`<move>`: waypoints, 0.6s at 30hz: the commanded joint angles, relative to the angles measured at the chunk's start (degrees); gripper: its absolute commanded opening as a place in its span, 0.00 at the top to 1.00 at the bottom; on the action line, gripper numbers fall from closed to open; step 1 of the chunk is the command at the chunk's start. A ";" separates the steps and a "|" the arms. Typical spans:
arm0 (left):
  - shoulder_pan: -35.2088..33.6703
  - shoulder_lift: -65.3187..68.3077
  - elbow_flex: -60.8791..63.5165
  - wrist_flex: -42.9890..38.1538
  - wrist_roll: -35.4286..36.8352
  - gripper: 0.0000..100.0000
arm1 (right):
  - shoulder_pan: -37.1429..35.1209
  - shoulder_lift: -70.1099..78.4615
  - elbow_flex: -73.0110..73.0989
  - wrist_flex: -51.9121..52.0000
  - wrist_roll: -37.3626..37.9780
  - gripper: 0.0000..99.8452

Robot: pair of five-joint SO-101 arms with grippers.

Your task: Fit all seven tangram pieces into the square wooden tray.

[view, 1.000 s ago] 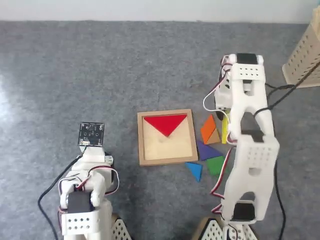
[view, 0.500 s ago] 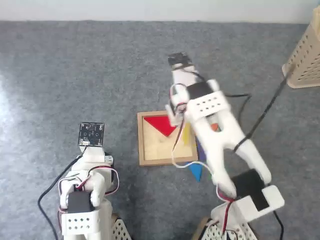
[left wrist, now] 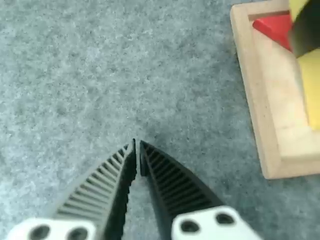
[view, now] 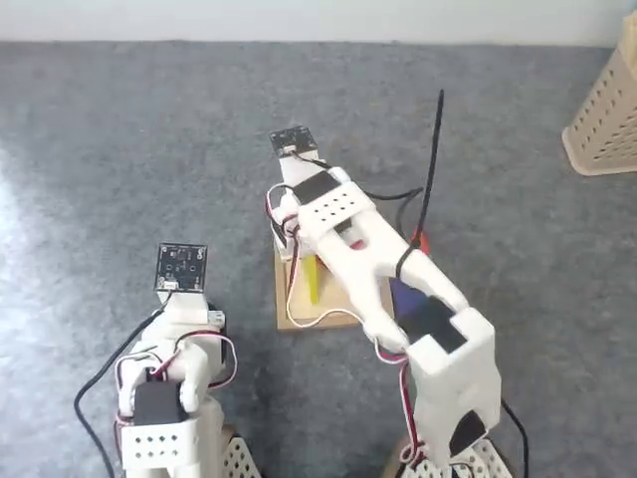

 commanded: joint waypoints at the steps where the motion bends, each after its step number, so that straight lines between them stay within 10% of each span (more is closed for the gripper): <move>1: -0.09 -0.97 -0.66 0.26 0.44 0.99 | -3.21 -0.75 -3.52 0.31 -0.97 0.99; 18: -0.09 -0.97 -0.66 0.26 0.44 0.99 | -4.44 -0.31 -3.34 -0.57 -3.34 0.89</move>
